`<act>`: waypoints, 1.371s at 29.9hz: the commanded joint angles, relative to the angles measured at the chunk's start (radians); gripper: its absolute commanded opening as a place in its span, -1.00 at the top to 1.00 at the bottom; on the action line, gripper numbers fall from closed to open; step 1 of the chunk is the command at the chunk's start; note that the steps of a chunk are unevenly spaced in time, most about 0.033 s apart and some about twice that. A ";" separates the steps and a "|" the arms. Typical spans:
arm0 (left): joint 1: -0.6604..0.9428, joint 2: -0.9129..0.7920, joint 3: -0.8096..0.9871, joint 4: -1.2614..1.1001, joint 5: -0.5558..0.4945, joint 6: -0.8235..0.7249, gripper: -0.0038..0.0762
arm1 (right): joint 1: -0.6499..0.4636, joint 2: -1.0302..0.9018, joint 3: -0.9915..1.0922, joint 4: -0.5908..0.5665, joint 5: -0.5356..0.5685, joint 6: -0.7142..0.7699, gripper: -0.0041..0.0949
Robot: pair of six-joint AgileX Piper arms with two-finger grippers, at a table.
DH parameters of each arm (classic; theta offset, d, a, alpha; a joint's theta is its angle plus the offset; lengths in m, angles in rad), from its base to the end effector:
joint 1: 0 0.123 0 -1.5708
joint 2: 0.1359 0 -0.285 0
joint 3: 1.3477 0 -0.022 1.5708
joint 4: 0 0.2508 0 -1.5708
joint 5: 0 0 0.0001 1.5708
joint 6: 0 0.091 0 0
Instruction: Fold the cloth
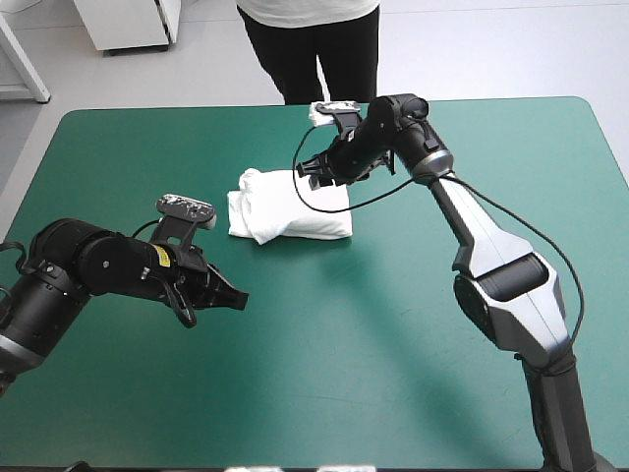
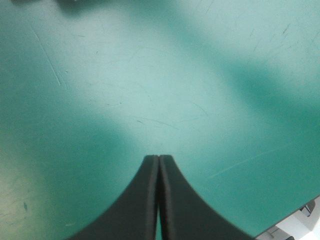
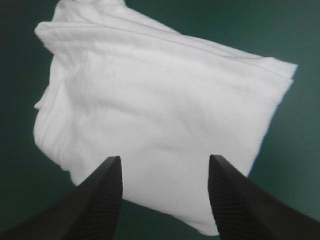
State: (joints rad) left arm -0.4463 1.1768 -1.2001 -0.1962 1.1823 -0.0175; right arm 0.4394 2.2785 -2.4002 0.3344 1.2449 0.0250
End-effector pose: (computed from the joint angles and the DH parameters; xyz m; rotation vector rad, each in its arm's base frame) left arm 0.1890 -0.1086 0.3697 0.5317 2.6185 -0.4180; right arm 0.4396 0.2379 0.3123 -0.5160 2.5859 0.6145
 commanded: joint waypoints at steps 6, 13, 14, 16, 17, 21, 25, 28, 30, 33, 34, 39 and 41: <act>0.002 -0.025 -0.024 -0.049 -0.068 -0.001 0.93 | -0.085 -0.072 -0.024 -0.010 0.003 0.006 -0.07; 0.002 -0.025 -0.024 -0.049 -0.099 -0.013 0.93 | -0.108 -0.032 0.042 0.039 0.003 -0.025 -0.08; 0.002 -0.025 -0.024 -0.049 -0.099 -0.013 0.93 | -0.108 -0.023 0.056 0.067 0.003 -0.036 -0.08; 0.002 -0.025 -0.024 -0.049 -0.099 -0.013 0.93 | -0.105 -0.001 0.070 0.112 0.003 -0.038 -0.08; 0.002 -0.025 -0.024 -0.049 -0.099 -0.013 0.93 | -0.103 0.009 0.072 0.125 0.003 -0.038 -0.08; 0.002 -0.025 -0.024 -0.049 -0.099 -0.013 0.93 | -0.091 0.043 0.072 0.125 0.001 -0.038 -0.08; 0.002 -0.025 -0.024 -0.049 -0.099 -0.013 0.93 | -0.082 0.082 0.072 0.131 0.001 -0.035 -0.07; 0.002 -0.025 -0.024 -0.049 -0.099 -0.013 0.93 | -0.074 0.112 0.072 0.153 0.001 -0.035 -0.07; 0.002 -0.025 -0.024 -0.049 -0.099 -0.013 0.93 | -0.068 0.127 0.072 0.171 0.001 -0.033 0.00; 0.002 -0.025 -0.024 -0.049 -0.099 -0.013 0.93 | -0.059 0.136 0.072 0.167 0.001 -0.025 0.40; 0.002 -0.025 -0.024 -0.049 -0.099 -0.013 0.93 | -0.058 0.136 0.072 0.164 0.001 -0.025 0.62; 0.002 -0.025 -0.024 -0.049 -0.098 -0.013 0.93 | -0.058 0.124 0.072 0.094 0.001 -0.012 0.95; 0.002 -0.025 -0.024 -0.049 -0.088 -0.013 0.93 | -0.058 0.111 0.072 0.013 0.001 0.013 0.94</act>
State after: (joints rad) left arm -0.4463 1.1768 -1.2001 -0.2194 1.1203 -0.0244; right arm 0.3709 2.4466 -2.3166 0.4534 1.2093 0.0182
